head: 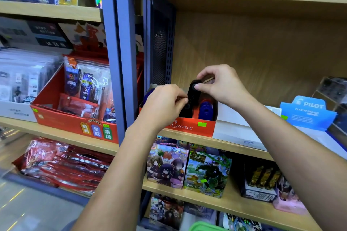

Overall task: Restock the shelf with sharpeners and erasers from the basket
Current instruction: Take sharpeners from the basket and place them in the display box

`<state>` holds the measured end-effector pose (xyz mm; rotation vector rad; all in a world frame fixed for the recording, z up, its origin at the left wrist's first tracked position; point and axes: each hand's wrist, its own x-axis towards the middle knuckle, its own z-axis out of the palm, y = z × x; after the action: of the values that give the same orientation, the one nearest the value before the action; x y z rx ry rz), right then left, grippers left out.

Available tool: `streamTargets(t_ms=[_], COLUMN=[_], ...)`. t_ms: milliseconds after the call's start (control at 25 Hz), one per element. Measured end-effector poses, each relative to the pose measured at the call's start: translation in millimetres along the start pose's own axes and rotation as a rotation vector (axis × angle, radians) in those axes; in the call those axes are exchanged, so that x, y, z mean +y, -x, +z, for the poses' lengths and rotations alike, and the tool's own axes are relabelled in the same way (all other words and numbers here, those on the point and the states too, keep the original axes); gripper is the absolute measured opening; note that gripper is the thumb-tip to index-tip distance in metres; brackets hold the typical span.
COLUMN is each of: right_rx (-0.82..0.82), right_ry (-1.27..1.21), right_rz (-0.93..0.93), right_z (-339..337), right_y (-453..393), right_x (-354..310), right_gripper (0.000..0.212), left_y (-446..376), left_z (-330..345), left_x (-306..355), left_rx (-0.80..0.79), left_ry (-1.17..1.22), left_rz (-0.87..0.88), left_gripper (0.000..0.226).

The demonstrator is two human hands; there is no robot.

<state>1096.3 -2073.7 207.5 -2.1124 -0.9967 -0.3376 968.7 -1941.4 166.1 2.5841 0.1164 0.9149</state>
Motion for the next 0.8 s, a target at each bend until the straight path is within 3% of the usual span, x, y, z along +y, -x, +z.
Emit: streamTargets(t_ms=[600, 800], right_rx=[-0.202, -0.186], right_ry=[0.113, 0.168], right_rz=[-0.034, -0.082], right_z=[3, 3], right_y=[-8, -10], right_x=[-2, -2], right_gripper=[0.012, 0.012], left_y=[-3, -3], left_z=[6, 5], left_x=[-6, -5], left_rx=[-0.011, 0.001], left_ry=[-0.040, -0.045], left_rz=[-0.068, -0.084], left_gripper=[0.025, 0.025])
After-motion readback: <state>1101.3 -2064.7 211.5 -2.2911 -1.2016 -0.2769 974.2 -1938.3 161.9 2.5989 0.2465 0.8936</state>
